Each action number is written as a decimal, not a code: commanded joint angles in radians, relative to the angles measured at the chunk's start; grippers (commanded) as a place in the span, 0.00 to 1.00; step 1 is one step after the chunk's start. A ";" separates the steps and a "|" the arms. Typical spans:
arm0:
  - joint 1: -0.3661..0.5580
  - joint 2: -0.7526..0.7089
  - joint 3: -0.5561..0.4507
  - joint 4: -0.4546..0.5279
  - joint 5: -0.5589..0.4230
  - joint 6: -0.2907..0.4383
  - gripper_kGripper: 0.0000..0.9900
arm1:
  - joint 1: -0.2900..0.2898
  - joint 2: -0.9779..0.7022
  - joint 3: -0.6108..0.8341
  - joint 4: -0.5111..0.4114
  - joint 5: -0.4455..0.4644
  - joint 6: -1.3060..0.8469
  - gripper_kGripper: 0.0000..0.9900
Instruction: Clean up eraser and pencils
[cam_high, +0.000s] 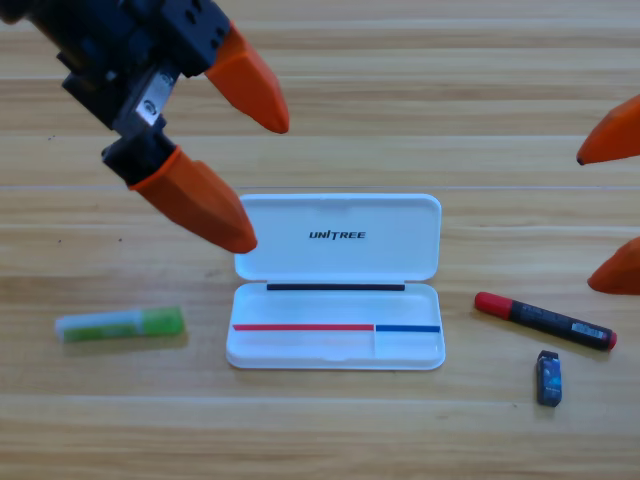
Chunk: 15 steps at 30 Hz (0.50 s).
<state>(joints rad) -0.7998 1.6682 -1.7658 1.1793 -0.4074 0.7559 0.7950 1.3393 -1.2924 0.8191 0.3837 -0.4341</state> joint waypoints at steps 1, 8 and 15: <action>-0.016 0.038 0.011 -0.017 0.012 0.010 0.99 | 0.020 0.040 0.036 0.003 0.014 0.002 1.00; -0.016 0.048 0.019 -0.017 0.052 0.013 0.98 | 0.020 0.004 0.041 0.003 0.006 0.041 1.00; -0.016 0.070 0.042 -0.015 0.226 0.020 0.98 | 0.018 0.032 0.090 0.005 -0.247 0.256 1.00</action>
<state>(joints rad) -0.7999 1.6877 -1.7643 1.1774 -0.2734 0.7613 0.7961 1.3363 -1.2466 0.8191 0.2719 -0.2792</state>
